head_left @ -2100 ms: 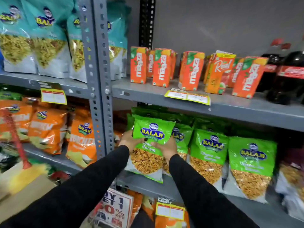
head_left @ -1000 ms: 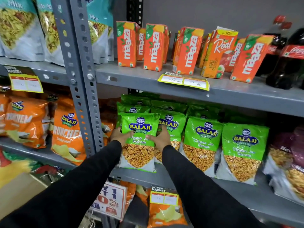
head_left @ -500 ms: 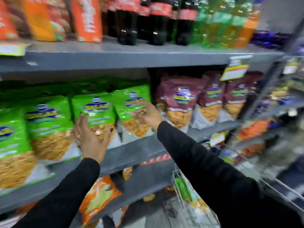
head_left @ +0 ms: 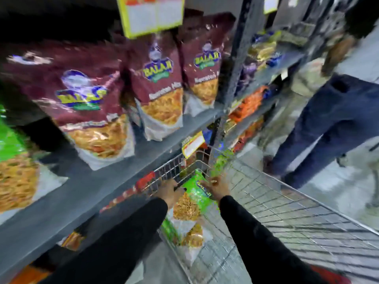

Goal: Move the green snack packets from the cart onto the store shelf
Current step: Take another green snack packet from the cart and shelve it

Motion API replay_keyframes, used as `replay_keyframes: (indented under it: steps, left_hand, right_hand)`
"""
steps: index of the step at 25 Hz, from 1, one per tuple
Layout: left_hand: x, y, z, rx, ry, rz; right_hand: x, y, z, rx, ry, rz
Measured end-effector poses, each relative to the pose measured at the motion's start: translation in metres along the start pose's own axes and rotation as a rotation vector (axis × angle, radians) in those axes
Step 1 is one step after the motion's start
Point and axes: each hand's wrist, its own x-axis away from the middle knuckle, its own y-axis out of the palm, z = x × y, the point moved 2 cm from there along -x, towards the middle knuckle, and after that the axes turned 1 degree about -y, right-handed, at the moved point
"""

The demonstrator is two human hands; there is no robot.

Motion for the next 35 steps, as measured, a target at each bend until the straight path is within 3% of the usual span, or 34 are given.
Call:
replay_keyframes:
  steps: [5,7,10,16,19,23,29,35]
  left_hand:
    - [-0.077,0.068,-0.022,-0.291,-0.107,-0.198]
    - [-0.104,0.085,-0.04,-0.288,-0.165,-0.243]
    - [-0.124,0.101,-0.055,-0.234,-0.209,-0.288]
    - [-0.114,0.104,-0.044,-0.191,-0.241,-0.308]
    - [-0.093,0.102,-0.034,0.026,-0.274,-0.436]
    - [-0.061,0.084,-0.032,0.359,-0.256,-0.447]
    - [0.034,-0.025,0.018,0.611,0.097,-0.104]
    - [0.14,-0.179,-0.017,0.66,0.18,0.356]
  right_hand:
    - [-0.05,0.018,0.118,-0.298,0.366,0.091]
    - [-0.064,0.033,0.146,-0.29,0.437,0.051]
    - [-0.073,0.048,0.159,-0.492,0.467,0.05]
    - [-0.079,0.05,0.161,-0.634,0.402,0.105]
    - [-0.065,0.033,0.149,-0.534,0.275,0.109]
    - [-0.035,0.002,0.099,-0.308,0.081,0.036]
    - [0.06,-0.009,-0.041,-0.116,-0.313,-0.043]
    - [0.177,0.081,-0.165,-0.08,-0.667,-0.25]
